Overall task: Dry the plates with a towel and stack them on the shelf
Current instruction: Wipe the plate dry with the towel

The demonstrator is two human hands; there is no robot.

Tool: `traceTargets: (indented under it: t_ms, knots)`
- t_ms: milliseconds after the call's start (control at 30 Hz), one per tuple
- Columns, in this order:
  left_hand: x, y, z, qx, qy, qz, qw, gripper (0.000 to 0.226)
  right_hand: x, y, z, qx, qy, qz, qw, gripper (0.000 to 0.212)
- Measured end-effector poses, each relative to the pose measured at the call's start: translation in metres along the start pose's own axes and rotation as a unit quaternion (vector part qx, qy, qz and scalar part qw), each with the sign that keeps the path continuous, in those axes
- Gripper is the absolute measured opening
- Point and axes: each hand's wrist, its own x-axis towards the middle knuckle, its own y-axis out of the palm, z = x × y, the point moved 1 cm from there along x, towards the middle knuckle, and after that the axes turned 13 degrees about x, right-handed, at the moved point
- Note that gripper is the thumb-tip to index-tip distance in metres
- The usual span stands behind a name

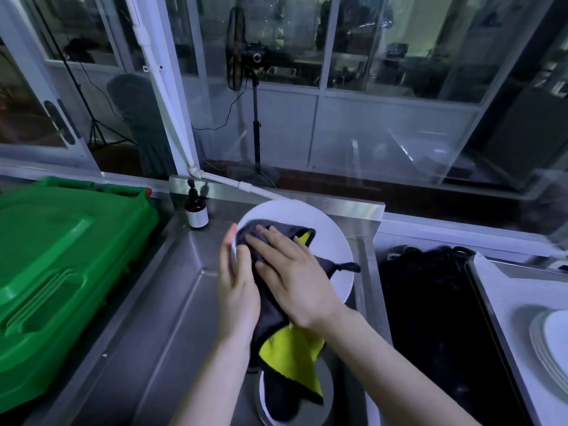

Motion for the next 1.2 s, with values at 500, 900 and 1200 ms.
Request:
traceTargets:
  t_ms: [500,900,1200]
  knots:
    - [0.008,-0.024,0.003,-0.069,-0.074,-0.030,0.994,0.043,-0.048,-0.021,-0.048,0.238,0.137,-0.098,0.956,0.098]
    - [0.034,-0.038,0.009,0.162,0.081,0.228,0.957,0.044,0.020,-0.093,-0.048,0.178,0.050,-0.054,0.981,0.076]
    - [0.023,-0.035,0.019,0.073,0.021,0.110,0.991,0.040,-0.008,-0.065,-0.062,0.196,0.125,-0.137,0.963,0.059]
